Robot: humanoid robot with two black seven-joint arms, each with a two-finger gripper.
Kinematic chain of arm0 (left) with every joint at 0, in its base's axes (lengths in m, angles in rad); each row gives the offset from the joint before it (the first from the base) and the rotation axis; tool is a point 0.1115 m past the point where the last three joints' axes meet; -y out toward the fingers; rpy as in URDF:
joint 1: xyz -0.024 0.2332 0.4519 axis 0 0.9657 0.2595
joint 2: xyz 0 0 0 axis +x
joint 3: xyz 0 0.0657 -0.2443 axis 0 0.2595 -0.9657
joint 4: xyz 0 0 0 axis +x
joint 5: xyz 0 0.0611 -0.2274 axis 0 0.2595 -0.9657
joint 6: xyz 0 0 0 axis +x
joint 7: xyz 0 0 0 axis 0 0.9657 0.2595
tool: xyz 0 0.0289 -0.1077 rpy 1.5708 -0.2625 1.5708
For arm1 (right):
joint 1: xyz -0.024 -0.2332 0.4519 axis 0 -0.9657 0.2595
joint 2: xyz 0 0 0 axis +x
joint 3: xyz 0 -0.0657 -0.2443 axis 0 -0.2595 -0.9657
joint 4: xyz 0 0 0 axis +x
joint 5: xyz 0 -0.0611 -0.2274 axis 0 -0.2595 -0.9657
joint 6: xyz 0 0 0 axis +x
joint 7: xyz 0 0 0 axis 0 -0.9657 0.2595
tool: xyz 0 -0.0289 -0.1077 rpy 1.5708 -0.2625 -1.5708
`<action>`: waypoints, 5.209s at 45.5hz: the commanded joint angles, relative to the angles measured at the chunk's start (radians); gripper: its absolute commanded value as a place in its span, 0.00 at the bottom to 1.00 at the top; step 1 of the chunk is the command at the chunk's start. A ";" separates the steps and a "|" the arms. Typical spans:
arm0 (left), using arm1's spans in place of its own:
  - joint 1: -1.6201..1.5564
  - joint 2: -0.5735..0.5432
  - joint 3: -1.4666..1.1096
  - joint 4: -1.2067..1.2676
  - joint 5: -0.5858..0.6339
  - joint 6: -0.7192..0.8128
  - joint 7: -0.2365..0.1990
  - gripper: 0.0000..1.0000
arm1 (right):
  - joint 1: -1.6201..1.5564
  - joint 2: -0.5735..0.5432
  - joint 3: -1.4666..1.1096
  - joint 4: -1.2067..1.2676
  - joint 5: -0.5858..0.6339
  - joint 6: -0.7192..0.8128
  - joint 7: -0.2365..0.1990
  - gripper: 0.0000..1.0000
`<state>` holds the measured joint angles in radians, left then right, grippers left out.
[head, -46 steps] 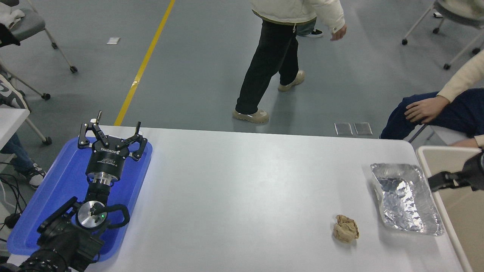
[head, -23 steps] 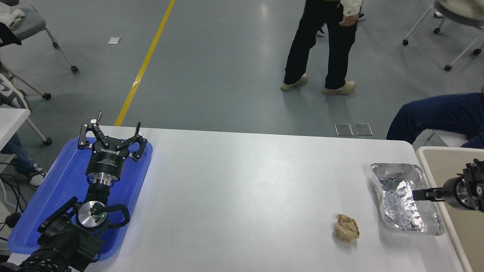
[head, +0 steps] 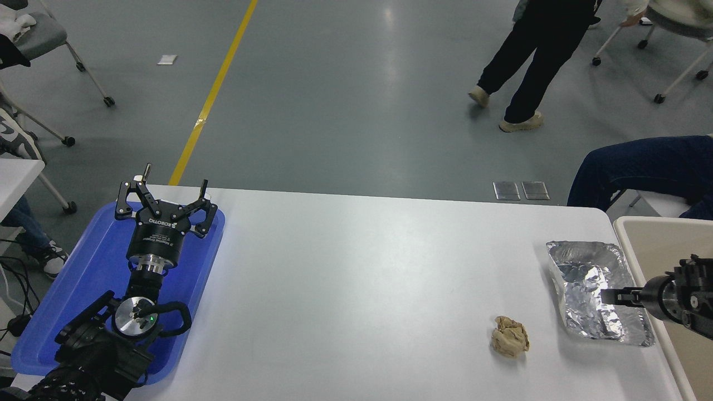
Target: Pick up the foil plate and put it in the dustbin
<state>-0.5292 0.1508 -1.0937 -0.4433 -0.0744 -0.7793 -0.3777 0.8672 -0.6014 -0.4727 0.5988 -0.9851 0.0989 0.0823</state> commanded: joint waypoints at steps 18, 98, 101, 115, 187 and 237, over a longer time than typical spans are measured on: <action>0.000 0.000 0.000 0.000 -0.001 0.000 -0.001 1.00 | -0.022 0.009 0.036 0.001 0.002 -0.016 0.025 0.00; 0.002 0.001 0.000 -0.002 0.001 0.000 0.003 1.00 | 1.458 -0.279 -0.689 0.587 0.055 0.687 0.054 0.00; 0.002 0.001 0.000 -0.002 -0.001 0.000 0.003 1.00 | 1.457 -0.281 -0.693 0.587 0.057 0.687 0.054 0.00; 0.000 0.001 0.000 -0.002 -0.001 0.000 0.003 1.00 | 1.366 -0.330 -0.702 0.544 0.042 0.668 0.048 0.00; 0.000 0.001 0.000 -0.002 -0.001 0.000 0.000 1.00 | -0.289 -0.018 -0.159 -0.560 0.333 0.027 0.123 0.65; 0.000 0.001 0.000 -0.002 -0.001 0.000 0.003 1.00 | 0.692 -0.351 -0.441 0.568 0.218 0.238 0.014 1.00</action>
<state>-0.5293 0.1513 -1.0937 -0.4450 -0.0751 -0.7792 -0.3747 1.1982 -0.8804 -0.7294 0.8711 -0.7115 0.2495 0.1382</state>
